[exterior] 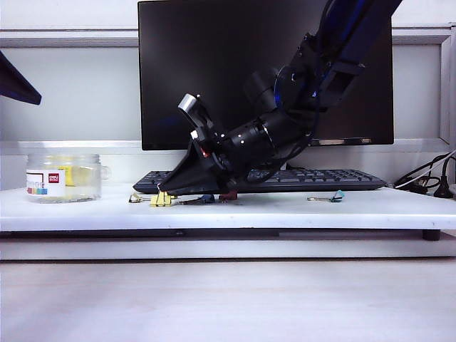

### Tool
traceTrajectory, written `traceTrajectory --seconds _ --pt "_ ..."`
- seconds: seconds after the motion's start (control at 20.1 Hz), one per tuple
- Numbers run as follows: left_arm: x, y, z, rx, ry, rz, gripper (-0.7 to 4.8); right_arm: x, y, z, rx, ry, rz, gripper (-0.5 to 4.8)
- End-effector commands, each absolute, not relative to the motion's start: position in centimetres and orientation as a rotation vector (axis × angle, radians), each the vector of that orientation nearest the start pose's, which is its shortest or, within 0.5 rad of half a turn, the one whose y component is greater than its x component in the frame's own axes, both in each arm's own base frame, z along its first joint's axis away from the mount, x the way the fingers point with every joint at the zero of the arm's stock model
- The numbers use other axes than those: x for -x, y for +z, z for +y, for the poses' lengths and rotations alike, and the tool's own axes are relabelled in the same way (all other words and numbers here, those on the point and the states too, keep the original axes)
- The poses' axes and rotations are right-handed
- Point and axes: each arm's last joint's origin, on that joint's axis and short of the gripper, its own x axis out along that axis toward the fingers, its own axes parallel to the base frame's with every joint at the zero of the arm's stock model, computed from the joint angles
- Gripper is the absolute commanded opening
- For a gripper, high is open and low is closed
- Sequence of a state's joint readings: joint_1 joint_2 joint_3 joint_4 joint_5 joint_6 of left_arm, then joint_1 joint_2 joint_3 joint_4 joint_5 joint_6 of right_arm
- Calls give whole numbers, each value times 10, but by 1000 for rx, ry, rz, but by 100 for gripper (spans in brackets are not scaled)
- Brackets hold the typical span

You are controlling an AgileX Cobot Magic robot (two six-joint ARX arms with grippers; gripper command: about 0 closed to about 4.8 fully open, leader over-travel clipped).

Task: Pick up the clips with the largest number of clips of the same color on the table and place them in a round transparent plastic box.

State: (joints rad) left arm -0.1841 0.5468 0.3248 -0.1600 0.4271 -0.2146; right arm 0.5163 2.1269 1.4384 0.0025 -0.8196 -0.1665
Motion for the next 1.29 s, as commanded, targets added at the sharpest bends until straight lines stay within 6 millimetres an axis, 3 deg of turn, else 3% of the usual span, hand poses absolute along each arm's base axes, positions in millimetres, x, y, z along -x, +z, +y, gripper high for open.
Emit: traceTrajectory --seconds 0.05,0.1,0.2,0.89,1.29 --pt "-130 213 -36 246 -567 430 402 -383 158 242 37 1322 648 102" --pt "-130 213 -36 246 -567 430 402 -383 158 242 38 1322 648 95" --pt "-130 213 -36 246 -567 430 402 -383 158 242 41 1323 643 29" --pt "-130 213 -36 246 -567 431 402 -385 161 243 46 1326 600 -1" --pt "-130 213 -36 246 -566 431 402 -397 200 257 39 1347 509 -1"
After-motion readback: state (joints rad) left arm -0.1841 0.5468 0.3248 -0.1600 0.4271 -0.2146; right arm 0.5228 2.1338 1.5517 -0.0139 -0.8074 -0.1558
